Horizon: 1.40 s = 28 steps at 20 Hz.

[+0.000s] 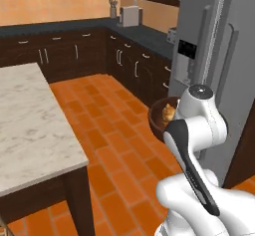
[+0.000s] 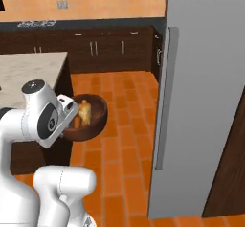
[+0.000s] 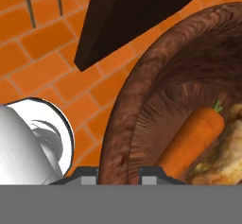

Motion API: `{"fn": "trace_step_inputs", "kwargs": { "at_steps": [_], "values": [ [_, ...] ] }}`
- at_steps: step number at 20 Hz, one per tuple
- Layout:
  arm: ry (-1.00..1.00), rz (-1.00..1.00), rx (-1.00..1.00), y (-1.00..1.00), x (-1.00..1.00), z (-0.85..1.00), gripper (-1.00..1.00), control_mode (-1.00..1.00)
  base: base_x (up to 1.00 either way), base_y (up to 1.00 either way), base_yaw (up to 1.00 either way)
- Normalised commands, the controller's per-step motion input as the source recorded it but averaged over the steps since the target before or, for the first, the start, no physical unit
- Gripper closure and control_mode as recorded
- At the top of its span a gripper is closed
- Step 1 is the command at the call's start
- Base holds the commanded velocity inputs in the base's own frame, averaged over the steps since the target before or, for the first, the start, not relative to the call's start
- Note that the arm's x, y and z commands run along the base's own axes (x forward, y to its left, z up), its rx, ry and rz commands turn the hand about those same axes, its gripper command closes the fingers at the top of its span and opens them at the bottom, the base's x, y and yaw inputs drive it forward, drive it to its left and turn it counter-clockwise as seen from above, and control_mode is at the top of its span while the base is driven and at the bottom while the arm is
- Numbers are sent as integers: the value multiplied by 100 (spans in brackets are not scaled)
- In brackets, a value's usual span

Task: Pick the chicken drumstick and carrot from their plates and place them in the bowl. Then put the bowl in the fridge.

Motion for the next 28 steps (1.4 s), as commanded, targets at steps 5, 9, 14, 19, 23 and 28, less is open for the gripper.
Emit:
{"fn": "trace_step_inputs", "kwargs": {
  "at_steps": [5,9,14,19,23,28],
  "values": [
    [0,0,0,0,0,0,100,100,86,-3,36],
    [0,0,0,0,0,0,100,100,100,-21,13],
    [0,0,0,0,0,0,100,100,93,-26,0],
    [0,0,0,0,0,0,100,100,93,0,0],
    [0,0,0,0,0,0,100,100,97,-1,0],
    [0,0,0,0,0,0,100,100,99,-13,0]
  ]
}}
